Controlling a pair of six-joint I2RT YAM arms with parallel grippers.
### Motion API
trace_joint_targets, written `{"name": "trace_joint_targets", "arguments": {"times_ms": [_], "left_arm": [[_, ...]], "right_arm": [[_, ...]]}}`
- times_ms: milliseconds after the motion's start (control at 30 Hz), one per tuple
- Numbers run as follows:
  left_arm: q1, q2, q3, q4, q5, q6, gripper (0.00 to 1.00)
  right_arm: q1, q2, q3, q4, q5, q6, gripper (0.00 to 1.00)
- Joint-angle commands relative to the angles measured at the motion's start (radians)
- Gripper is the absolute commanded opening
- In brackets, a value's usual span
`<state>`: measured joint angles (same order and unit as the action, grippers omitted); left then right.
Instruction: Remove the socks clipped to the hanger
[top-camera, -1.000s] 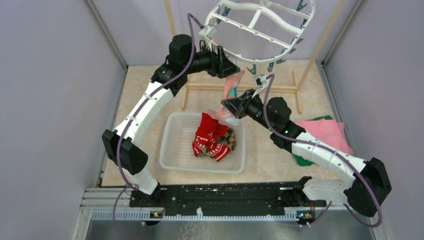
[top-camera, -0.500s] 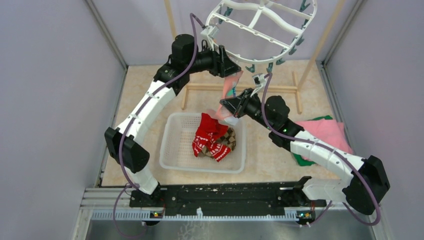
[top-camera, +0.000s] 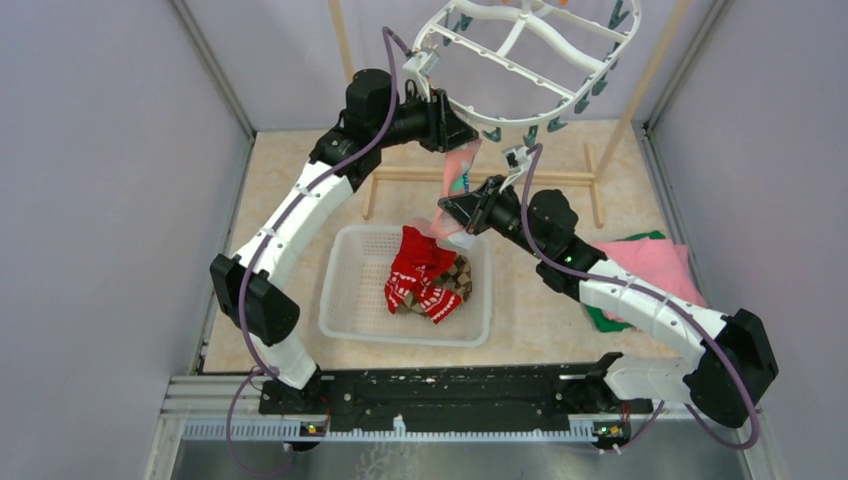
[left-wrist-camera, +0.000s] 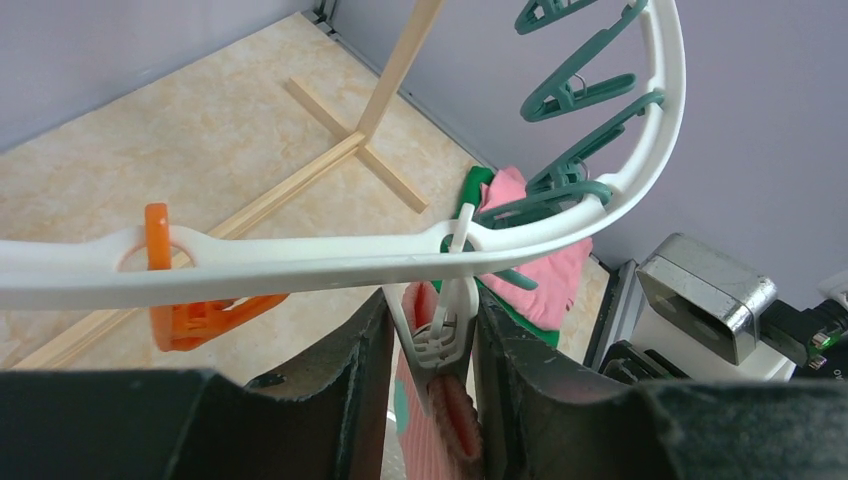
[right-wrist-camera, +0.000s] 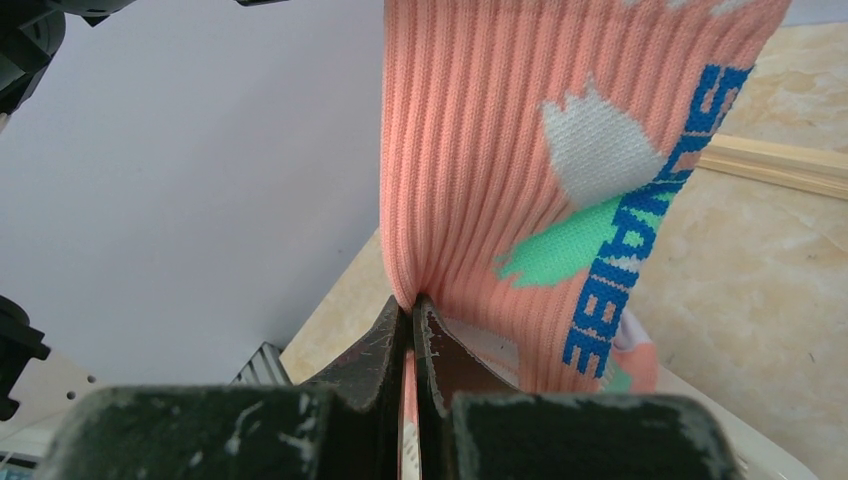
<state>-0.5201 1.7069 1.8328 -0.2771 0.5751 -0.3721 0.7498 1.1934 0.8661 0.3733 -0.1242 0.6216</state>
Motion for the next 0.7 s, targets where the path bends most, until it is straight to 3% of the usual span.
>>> {"name": "trace_joint_targets", "arguments": {"times_ms": [0,300,433,533,667], "left_arm": [[-0.003,-0.012,0.047,0.054,-0.015,-0.008,0.41],[-0.002,-0.013,0.05,0.064,-0.013,-0.03,0.41],[-0.001,-0.015,0.043,0.067,-0.017,-0.033,0.14],[-0.001,-0.015,0.046,0.065,-0.024,-0.031,0.0],[-0.001,-0.018,0.051,0.065,-0.024,-0.03,0.0]], "right_arm": [[0.006,-0.003,0.033,0.027,-0.023,0.0,0.0],[0.006,-0.012,0.024,0.023,-0.023,0.0,0.0],[0.005,-0.015,0.017,0.026,-0.023,-0.001,0.0],[0.006,-0.017,0.017,0.024,-0.024,0.0,0.0],[0.004,-0.026,0.017,0.008,-0.02,-0.004,0.0]]}}
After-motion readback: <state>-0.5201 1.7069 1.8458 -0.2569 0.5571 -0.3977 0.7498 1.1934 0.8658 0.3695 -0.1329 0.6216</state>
